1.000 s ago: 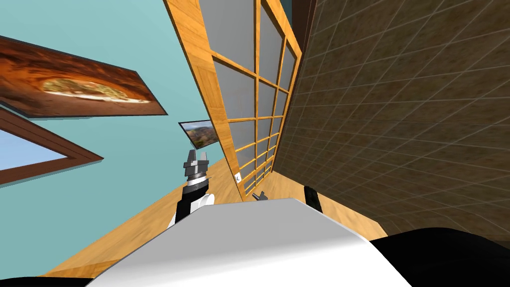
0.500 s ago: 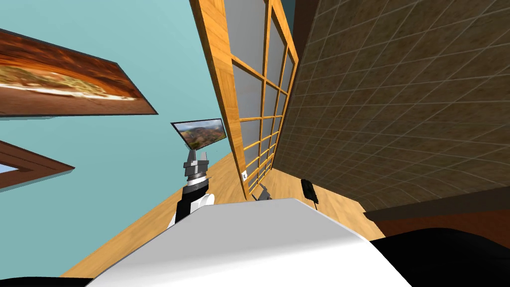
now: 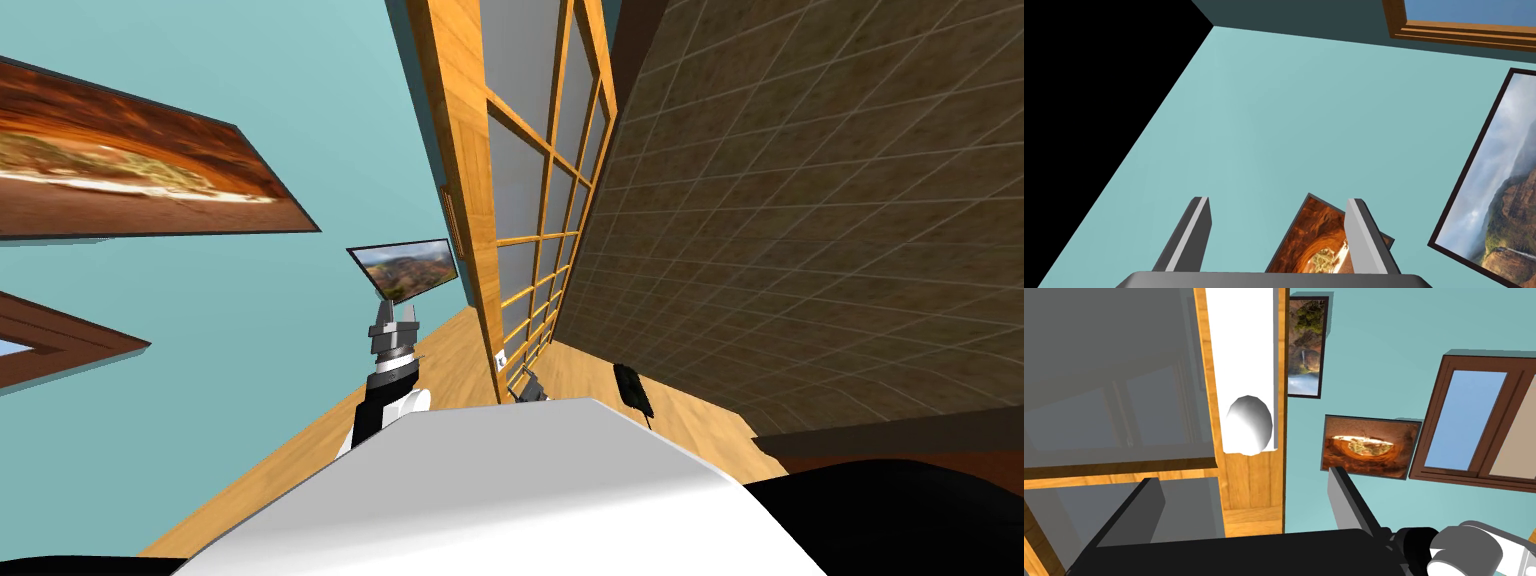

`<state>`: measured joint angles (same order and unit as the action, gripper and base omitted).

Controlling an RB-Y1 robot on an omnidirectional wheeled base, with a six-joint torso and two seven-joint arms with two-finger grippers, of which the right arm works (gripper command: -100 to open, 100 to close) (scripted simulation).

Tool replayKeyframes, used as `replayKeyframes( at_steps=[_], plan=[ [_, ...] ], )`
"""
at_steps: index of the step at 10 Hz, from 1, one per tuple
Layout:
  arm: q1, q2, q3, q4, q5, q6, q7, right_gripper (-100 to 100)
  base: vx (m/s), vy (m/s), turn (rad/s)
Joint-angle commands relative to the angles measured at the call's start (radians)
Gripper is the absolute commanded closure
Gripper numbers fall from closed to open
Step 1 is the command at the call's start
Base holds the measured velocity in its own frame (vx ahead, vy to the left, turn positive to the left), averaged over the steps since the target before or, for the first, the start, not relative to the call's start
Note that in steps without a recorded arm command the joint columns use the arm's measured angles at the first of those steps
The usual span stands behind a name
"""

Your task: Push the door open

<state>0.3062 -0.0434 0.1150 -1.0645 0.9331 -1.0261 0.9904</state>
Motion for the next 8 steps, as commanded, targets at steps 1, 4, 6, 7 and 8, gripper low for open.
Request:
replayKeyframes(
  at_steps=[1, 4, 6, 7, 8],
  plan=[
    [-0.008, 0.004, 0.002, -0.003, 0.0, 0.014, -0.002, -100, 0.134, 0.139, 0.021],
    [-0.017, 0.019, 0.002, -0.005, 0.001, 0.027, -0.005, -100, 0.138, 0.124, 0.021],
    [-0.017, 0.019, 0.002, -0.005, 0.001, 0.027, -0.005, 100, -0.02, -0.016, -0.003],
    [-0.017, 0.019, 0.002, -0.005, 0.001, 0.027, -0.005, 100, -0.025, -0.025, 0.003],
    [-0.017, 0.019, 0.002, -0.005, 0.001, 0.027, -0.005, 100, -0.017, -0.016, 0.001]
  ],
)
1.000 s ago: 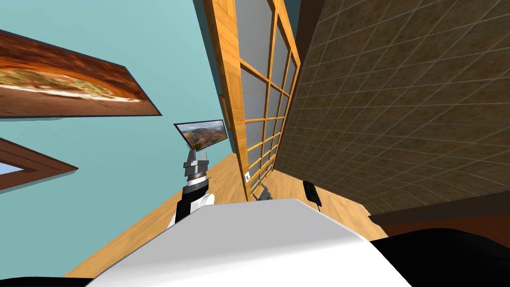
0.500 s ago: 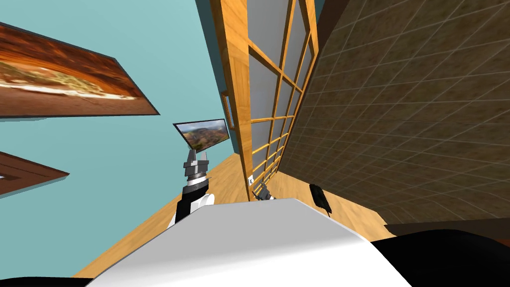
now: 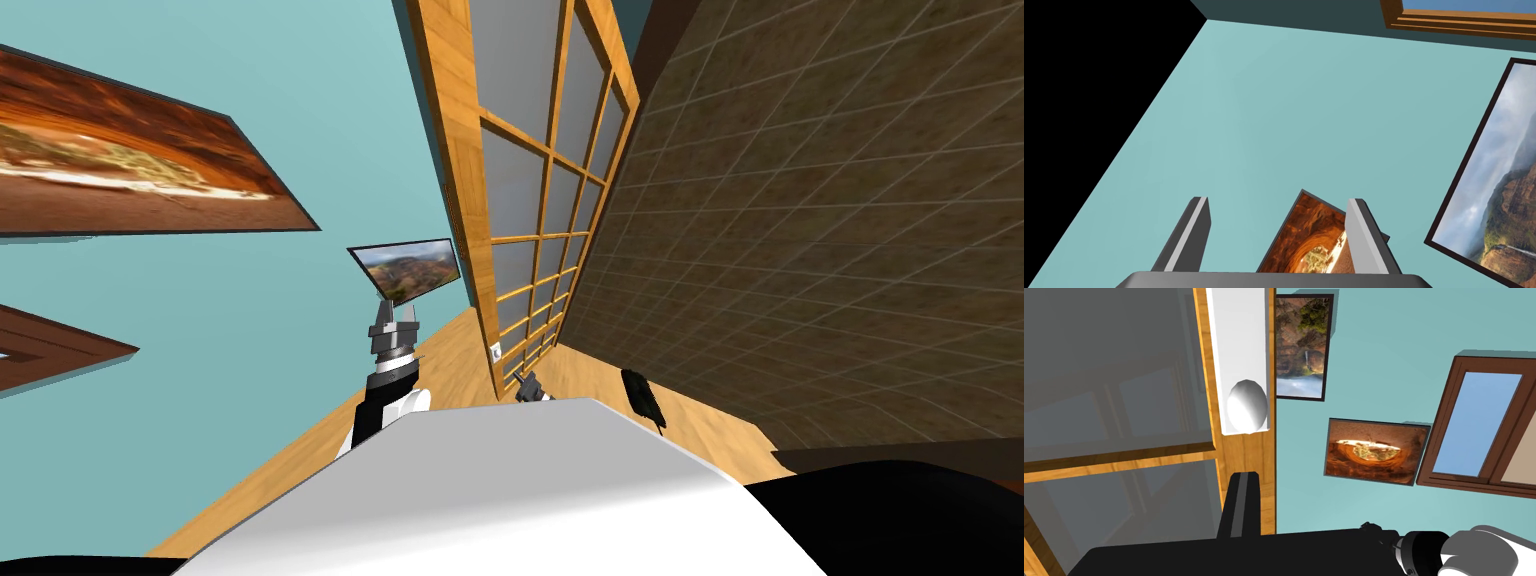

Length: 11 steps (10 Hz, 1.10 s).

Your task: Push the door open

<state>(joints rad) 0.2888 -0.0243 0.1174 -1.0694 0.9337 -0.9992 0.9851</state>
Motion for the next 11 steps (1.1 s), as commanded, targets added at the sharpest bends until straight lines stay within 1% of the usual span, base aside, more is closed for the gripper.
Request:
replayKeyframes(
  at_steps=[1, 2, 3, 4, 5, 6, 7, 8, 10, 11],
  plan=[
    [0.0, 0.0, 0.0, 0.0, 0.0, 0.0, 0.0, 100, -0.008, -0.007, 0.0],
    [0.0, 0.0, 0.0, 0.0, 0.0, 0.0, 0.0, 100, 0.0, 0.0, 0.0],
    [0.005, -0.02, -0.024, 0.005, -0.026, 0.003, 0.014, -100, -0.051, 0.065, -0.188],
    [0.008, -0.007, -0.04, 0.008, -0.042, 0.004, 0.023, -100, -0.098, 0.144, -0.258],
    [0.01, 0.021, -0.053, 0.011, -0.056, 0.006, 0.031, -100, -0.099, 0.176, -0.2],
    [0.011, 0.038, -0.059, 0.012, -0.061, 0.006, 0.034, -100, -0.075, 0.137, -0.097],
    [0.014, 0.025, -0.053, 0.006, -0.056, 0.006, 0.028, -100, -0.031, 0.056, -0.015],
    [0.005, 0.0, -0.054, 0.01, -0.058, 0.016, 0.033, -100, 0.105, 0.101, 0.046],
    [-0.004, -0.005, -0.055, 0.014, -0.06, 0.024, 0.036, -100, 0.173, 0.138, 0.018],
    [-0.011, -0.001, -0.056, 0.017, -0.061, 0.029, 0.038, -100, 0.174, 0.131, 0.029]
  ],
)
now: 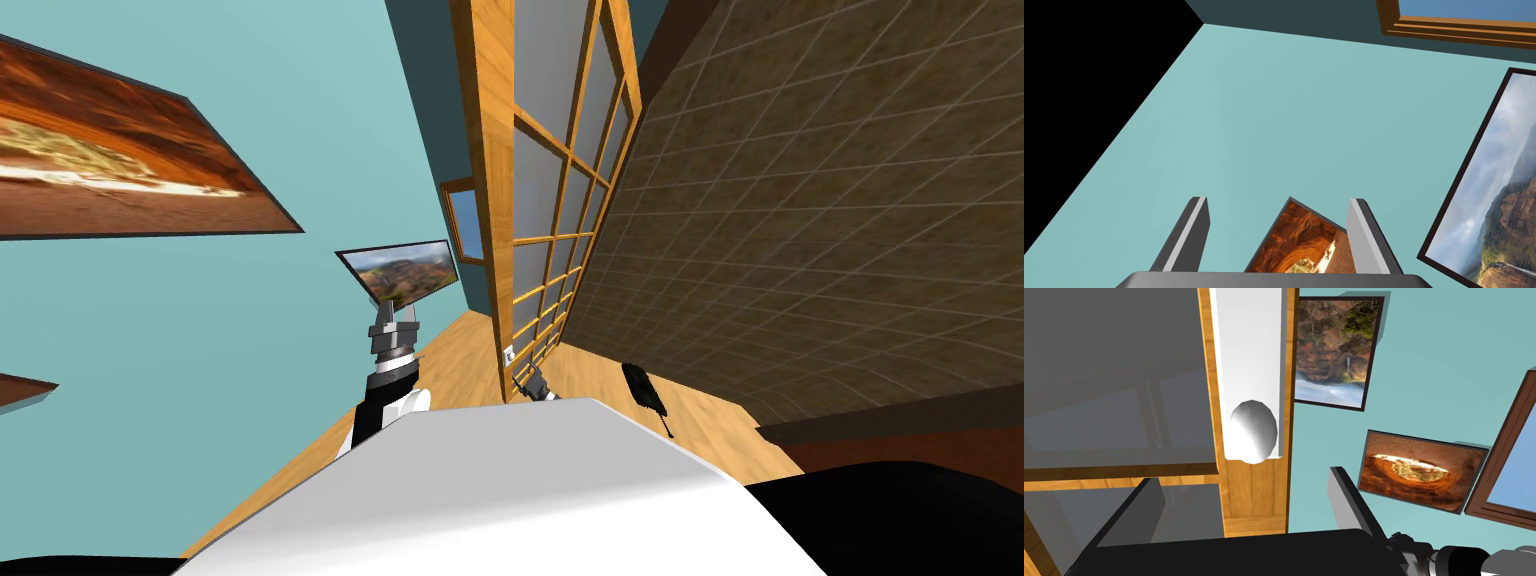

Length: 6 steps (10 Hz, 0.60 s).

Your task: Push the door open

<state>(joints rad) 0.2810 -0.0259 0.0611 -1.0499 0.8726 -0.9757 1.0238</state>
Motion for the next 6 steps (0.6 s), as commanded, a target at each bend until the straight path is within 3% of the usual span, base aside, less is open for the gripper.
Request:
replayKeyframes(
  at_steps=[1, 3, 4, 5, 6],
  plan=[
    [-0.009, 0.011, 0.0, 0.0, -0.001, 0.011, 0.001, -100, 0.184, 0.142, 0.03],
    [-0.018, 0.044, -0.001, 0.004, -0.003, 0.019, 0.004, -100, 0.164, 0.121, 0.029],
    [-0.012, 0.032, -0.001, 0.0, -0.002, 0.015, 0.002, -100, 0.081, 0.055, 0.006],
    [-0.012, 0.032, -0.001, 0.0, -0.002, 0.015, 0.002, 100, -0.012, -0.006, -0.01],
    [-0.012, 0.032, -0.001, 0.0, -0.002, 0.015, 0.002, 100, -0.033, -0.023, 0.0]
  ],
)
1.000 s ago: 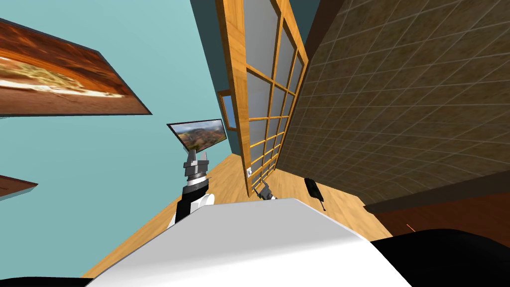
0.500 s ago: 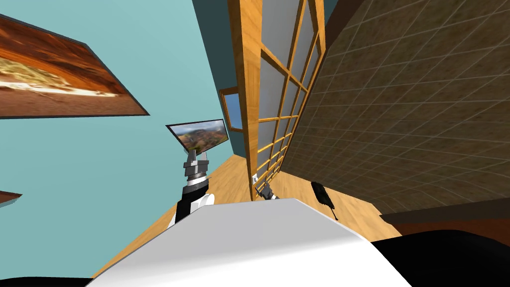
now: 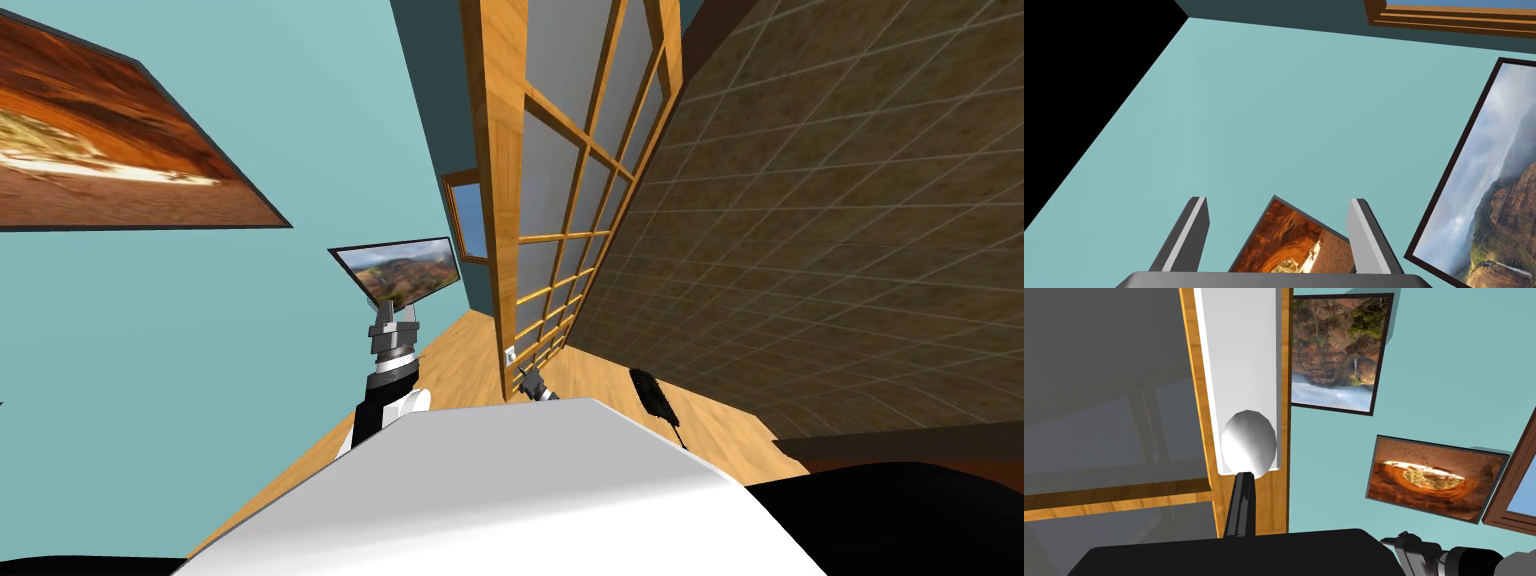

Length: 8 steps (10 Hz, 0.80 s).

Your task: Push the door open

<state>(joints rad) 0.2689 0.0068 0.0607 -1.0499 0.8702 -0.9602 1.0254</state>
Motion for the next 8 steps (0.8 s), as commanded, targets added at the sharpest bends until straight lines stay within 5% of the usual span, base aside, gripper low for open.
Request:
replayKeyframes(
  at_steps=[1, 4, 5, 6, 8],
  plan=[
    [0.0, 0.0, 0.0, 0.0, 0.0, 0.0, 0.0, 100, -0.028, -0.021, 0.002],
    [0.0, 0.0, 0.0, 0.0, 0.0, 0.0, 0.0, 100, -0.008, -0.006, 0.0],
    [0.005, -0.032, -0.009, 0.0, -0.009, -0.003, 0.003, -100, -0.044, 0.016, -0.08],
    [0.013, -0.035, -0.021, 0.0, -0.022, -0.006, 0.008, -100, -0.144, 0.022, -0.19],
    [0.02, 0.008, -0.033, -0.001, -0.035, -0.01, 0.013, -100, -0.168, 0.011, -0.122]
  ],
)
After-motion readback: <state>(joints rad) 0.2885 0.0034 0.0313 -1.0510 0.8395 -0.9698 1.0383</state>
